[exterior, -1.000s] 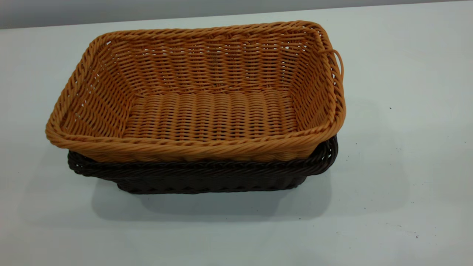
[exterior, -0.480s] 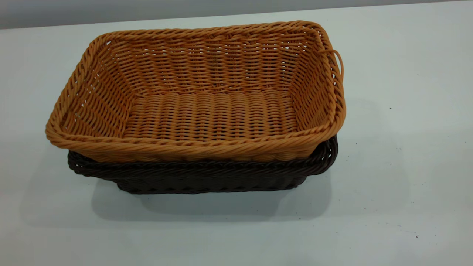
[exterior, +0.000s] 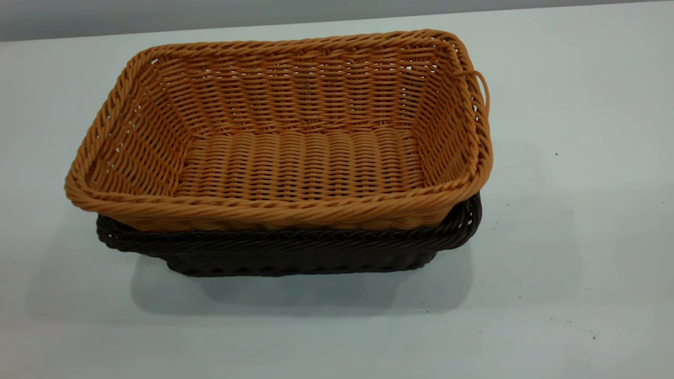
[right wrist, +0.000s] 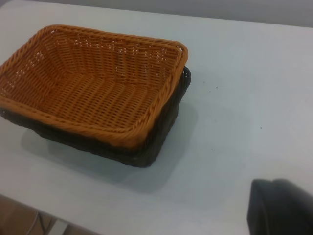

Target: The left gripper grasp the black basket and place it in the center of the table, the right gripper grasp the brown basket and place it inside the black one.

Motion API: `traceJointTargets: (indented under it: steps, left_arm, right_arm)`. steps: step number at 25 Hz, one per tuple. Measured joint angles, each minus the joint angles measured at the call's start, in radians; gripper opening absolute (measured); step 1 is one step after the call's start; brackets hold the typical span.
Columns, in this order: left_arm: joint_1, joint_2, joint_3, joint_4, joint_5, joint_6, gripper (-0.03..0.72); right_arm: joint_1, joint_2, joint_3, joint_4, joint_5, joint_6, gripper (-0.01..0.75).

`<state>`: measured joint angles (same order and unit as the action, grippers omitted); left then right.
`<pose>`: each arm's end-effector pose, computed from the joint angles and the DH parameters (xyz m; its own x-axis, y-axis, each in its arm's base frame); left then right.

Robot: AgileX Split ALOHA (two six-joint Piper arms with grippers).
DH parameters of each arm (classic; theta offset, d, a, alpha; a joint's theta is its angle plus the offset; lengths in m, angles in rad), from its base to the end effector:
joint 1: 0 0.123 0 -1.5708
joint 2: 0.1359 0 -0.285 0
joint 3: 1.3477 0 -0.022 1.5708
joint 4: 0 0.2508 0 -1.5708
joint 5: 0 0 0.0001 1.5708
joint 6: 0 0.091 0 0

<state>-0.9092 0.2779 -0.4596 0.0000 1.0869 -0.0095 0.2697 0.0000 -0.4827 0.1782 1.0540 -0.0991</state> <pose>0.0228 -0.0293 0.2590 -0.4558 0.5699 -0.6836 0.7847 0.6198 -0.0065 -0.0069 0.0127 0.2741 -0.4386 -0.1318 -0.8890 -0.3998 0.9145 0.0616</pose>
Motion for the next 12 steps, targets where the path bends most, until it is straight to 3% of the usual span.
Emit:
traceJointTargets:
  steps: [12]
  left_arm:
    - [0.000, -0.194, 0.012, 0.000, -0.013, 0.002, -0.001]
  right_arm:
    - [0.000, 0.000, 0.000, -0.001, 0.000, 0.000, 0.000]
